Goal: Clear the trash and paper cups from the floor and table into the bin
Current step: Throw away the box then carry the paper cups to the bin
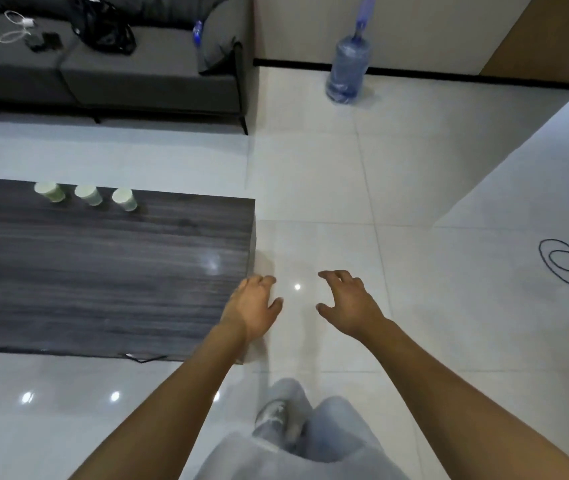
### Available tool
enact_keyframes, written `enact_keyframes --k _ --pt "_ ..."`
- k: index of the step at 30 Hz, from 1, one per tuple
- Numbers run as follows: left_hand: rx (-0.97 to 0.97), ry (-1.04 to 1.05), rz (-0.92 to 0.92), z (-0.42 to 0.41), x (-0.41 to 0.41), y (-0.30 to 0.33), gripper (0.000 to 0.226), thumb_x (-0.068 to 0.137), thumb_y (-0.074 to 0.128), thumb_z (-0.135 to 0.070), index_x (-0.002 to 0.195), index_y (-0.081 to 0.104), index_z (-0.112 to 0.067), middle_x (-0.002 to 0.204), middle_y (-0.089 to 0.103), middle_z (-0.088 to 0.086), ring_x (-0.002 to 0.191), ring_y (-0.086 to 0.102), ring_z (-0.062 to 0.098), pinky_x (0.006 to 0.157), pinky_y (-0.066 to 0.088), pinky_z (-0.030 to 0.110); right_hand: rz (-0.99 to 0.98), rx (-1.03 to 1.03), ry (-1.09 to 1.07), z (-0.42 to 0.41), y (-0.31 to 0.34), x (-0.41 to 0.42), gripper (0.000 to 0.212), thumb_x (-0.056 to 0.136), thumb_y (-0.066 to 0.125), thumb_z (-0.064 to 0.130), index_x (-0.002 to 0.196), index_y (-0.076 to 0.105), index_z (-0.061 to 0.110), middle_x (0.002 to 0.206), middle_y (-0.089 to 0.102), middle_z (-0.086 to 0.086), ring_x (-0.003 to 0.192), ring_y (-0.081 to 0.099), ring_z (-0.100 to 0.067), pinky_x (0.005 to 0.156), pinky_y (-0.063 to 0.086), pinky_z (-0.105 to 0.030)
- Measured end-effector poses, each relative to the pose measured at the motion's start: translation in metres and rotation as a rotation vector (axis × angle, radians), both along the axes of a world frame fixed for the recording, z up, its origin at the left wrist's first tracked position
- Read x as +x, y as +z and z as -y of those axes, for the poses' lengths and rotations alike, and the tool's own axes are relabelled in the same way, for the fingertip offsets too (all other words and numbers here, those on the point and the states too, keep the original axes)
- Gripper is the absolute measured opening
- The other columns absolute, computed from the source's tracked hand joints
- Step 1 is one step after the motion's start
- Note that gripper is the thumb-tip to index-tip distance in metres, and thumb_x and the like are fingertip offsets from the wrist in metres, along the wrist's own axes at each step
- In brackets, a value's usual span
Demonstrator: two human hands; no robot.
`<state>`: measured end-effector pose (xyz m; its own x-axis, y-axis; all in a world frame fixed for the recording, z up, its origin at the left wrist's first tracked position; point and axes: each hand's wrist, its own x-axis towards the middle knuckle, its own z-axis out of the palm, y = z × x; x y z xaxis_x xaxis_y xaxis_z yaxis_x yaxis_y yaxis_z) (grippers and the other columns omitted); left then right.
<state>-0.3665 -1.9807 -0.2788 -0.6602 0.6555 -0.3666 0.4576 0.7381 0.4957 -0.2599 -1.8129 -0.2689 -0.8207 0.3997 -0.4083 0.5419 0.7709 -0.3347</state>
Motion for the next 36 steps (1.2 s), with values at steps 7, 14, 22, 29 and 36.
enact_keyframes --k 7,14,22,29,36 --pt "-0.042 0.07 -0.003 -0.121 -0.091 -0.017 0.051 0.096 0.047 -0.034 0.141 0.038 -0.013 0.14 0.043 0.01 0.128 0.039 0.028 0.107 0.034 0.037 -0.005 -0.017 0.061 -0.126 -0.013 -0.098 0.062 0.09 0.056 0.033 0.145 0.03 0.026 0.149 0.03 -0.003 0.13 0.034 -0.028 0.099 0.043 -0.043" --pt "0.001 0.241 0.011 -0.24 -0.193 -0.024 0.05 0.095 0.048 -0.035 0.14 0.04 -0.013 0.139 0.044 0.009 0.13 0.038 0.026 0.106 0.034 0.035 0.009 -0.023 0.143 -0.264 -0.021 -0.216 0.062 0.09 0.056 0.034 0.146 0.029 0.026 0.15 0.029 -0.001 0.132 0.033 -0.027 0.099 0.043 -0.043" --pt "-0.014 0.452 0.006 -0.288 -0.315 -0.026 0.052 0.095 0.05 -0.036 0.14 0.04 -0.013 0.142 0.042 0.009 0.13 0.036 0.025 0.104 0.035 0.034 0.022 -0.038 0.335 -0.326 -0.02 -0.38 0.062 0.09 0.055 0.033 0.145 0.028 0.028 0.149 0.028 -0.002 0.131 0.033 -0.028 0.098 0.043 -0.041" --pt "-0.008 0.554 -0.004 -0.297 -0.455 -0.035 0.05 0.097 0.048 -0.035 0.141 0.039 -0.013 0.14 0.044 0.009 0.128 0.04 0.024 0.104 0.039 0.034 -0.017 -0.046 0.468 -0.33 -0.027 -0.545 0.063 0.09 0.055 0.032 0.146 0.028 0.027 0.149 0.029 -0.001 0.129 0.034 -0.027 0.098 0.043 -0.042" --pt "-0.027 0.683 0.003 -0.285 -0.574 -0.022 0.05 0.097 0.046 -0.035 0.141 0.038 -0.014 0.141 0.043 0.008 0.128 0.04 0.023 0.103 0.04 0.035 -0.004 -0.048 0.59 -0.322 -0.016 -0.687 0.062 0.09 0.055 0.032 0.146 0.027 0.028 0.15 0.028 -0.001 0.13 0.033 -0.026 0.097 0.043 -0.04"
